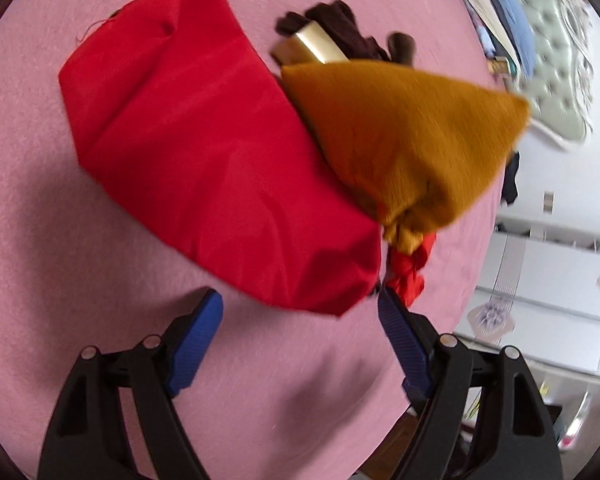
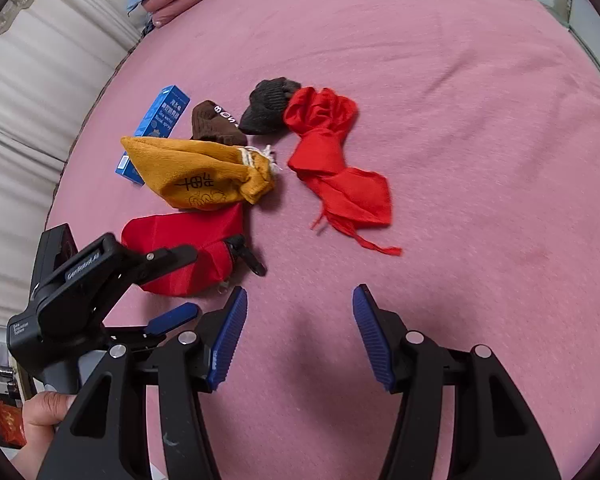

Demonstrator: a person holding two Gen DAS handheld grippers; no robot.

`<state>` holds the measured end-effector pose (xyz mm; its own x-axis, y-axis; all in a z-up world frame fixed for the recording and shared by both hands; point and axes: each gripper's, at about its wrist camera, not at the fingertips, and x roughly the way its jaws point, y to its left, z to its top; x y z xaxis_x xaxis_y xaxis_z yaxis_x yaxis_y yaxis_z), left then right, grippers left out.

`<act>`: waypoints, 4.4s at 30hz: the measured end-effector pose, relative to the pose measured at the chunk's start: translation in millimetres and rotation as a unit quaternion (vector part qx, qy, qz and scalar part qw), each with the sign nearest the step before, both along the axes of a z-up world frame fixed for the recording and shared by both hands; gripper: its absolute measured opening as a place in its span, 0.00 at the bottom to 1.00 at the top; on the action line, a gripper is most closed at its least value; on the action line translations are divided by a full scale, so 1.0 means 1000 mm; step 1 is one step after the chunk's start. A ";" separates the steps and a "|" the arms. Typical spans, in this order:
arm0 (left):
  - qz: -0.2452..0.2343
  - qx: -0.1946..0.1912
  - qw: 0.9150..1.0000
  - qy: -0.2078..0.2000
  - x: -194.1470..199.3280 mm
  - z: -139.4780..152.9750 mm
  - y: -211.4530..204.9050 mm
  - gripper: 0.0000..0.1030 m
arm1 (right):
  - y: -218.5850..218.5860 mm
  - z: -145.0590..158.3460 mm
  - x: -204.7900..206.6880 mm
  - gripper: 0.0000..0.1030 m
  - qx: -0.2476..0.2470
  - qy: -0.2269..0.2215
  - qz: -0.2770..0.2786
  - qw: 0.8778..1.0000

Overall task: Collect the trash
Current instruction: 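Move both open tools back toward the red bag and mustard pouch, then grasp red cloth bag with left tool while right tool grasps mustard pouch, then carry both bags over the gold bin and open both tools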

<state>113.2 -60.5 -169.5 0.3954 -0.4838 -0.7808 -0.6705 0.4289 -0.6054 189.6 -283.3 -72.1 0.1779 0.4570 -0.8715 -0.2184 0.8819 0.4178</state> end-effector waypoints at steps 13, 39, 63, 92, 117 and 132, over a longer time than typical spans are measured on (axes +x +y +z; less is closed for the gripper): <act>0.032 0.044 0.997 0.054 0.020 -0.004 0.029 0.12 | 0.044 0.005 0.036 0.53 0.002 -0.008 0.044 0.999; -0.121 0.111 0.986 0.024 0.071 0.021 0.045 0.06 | 0.138 0.003 0.092 0.32 -0.042 -0.034 0.226 0.973; -0.387 0.216 0.895 -0.044 0.015 0.104 -0.074 0.05 | -0.006 0.021 -0.003 0.18 0.022 0.042 0.021 0.999; -0.684 0.151 0.698 -0.149 0.004 0.099 -0.501 0.05 | -0.440 0.002 -0.137 0.18 0.019 0.042 -0.384 0.922; -0.681 0.123 0.690 -0.212 0.048 0.122 -0.621 0.78 | -0.552 0.019 -0.139 0.38 -0.007 -0.014 -0.476 0.879; -0.627 0.146 0.742 -0.186 0.035 0.132 -0.481 0.78 | -0.407 0.034 -0.109 0.38 0.026 -0.008 -0.362 0.932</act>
